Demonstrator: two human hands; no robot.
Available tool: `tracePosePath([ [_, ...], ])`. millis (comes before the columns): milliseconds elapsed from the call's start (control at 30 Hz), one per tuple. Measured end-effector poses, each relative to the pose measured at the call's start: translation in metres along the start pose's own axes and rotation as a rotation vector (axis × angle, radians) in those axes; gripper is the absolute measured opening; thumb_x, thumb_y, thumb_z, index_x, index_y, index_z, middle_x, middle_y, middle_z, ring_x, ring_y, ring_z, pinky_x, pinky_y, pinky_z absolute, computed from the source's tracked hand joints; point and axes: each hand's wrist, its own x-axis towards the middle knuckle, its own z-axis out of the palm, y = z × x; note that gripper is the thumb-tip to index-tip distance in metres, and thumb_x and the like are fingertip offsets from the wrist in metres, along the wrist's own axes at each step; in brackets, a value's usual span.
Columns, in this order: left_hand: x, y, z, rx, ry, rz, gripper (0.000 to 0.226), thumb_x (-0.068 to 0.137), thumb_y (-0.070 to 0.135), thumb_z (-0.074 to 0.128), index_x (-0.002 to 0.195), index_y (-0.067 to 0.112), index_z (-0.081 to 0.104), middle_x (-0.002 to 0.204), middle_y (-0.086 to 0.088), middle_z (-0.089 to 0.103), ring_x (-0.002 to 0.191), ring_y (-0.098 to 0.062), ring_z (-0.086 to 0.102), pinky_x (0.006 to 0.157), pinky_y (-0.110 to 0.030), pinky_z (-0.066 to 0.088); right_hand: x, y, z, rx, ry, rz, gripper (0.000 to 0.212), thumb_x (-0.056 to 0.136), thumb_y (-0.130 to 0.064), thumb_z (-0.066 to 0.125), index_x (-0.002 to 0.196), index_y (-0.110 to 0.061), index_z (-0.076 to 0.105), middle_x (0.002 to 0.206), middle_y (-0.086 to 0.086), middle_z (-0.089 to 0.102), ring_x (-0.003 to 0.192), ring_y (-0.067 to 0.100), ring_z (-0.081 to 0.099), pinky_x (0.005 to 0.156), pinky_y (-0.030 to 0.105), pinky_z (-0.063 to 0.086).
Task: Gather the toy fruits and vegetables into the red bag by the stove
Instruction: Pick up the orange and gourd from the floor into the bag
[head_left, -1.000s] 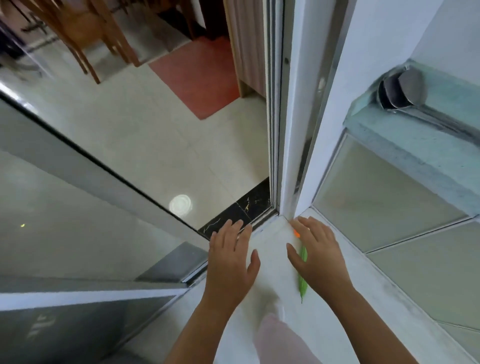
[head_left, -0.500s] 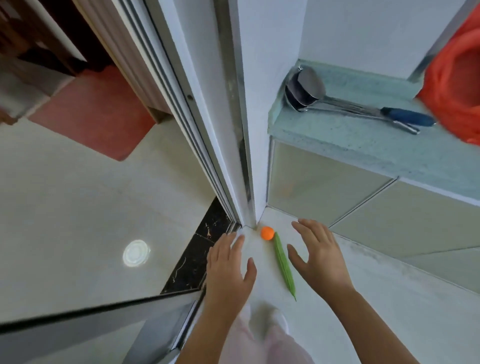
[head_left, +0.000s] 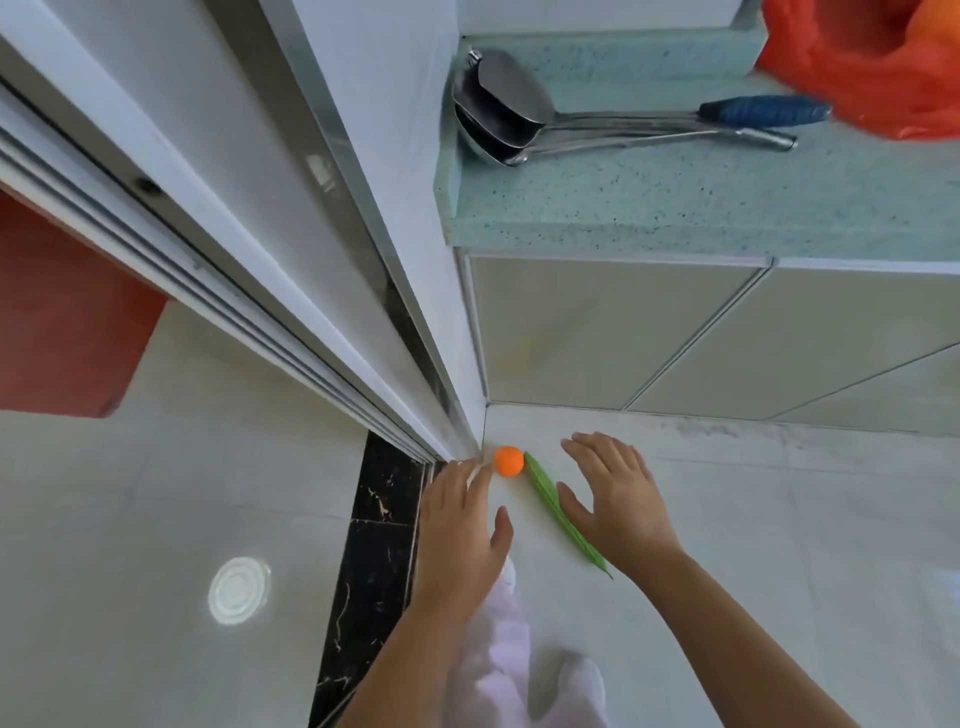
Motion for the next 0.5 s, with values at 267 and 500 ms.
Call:
tracePosePath([
  [267, 0.011, -0.048, 0.102, 0.056, -0.073, 0.027, 0.042, 0.081, 0.030, 0.042, 0.114, 0.007, 0.052, 0.117, -0.018, 0.058, 0.113, -0.037, 0.052, 0.090, -0.051, 0.046, -0.023, 0.053, 0.081, -0.034, -0.062, 0.067, 0.043, 0.075, -0.033, 0.048, 0.108, -0.009, 0.062, 0.105, 0.008, 0.066, 0.099, 0.031, 0.061, 0.086, 0.046, 0.049],
  [500, 0.028, -0.081, 0.196, 0.045, -0.037, 0.074, 0.052, 0.063, 0.008, 0.080, 0.109, 0.002, 0.058, 0.111, -0.020, 0.061, 0.104, -0.037, 0.058, 0.086, -0.046, 0.048, -0.019, 0.113, 0.160, -0.044, -0.166, 0.097, 0.042, 0.069, -0.028, 0.059, 0.105, -0.008, 0.063, 0.102, 0.009, 0.066, 0.095, 0.032, 0.063, 0.083, 0.048, 0.051],
])
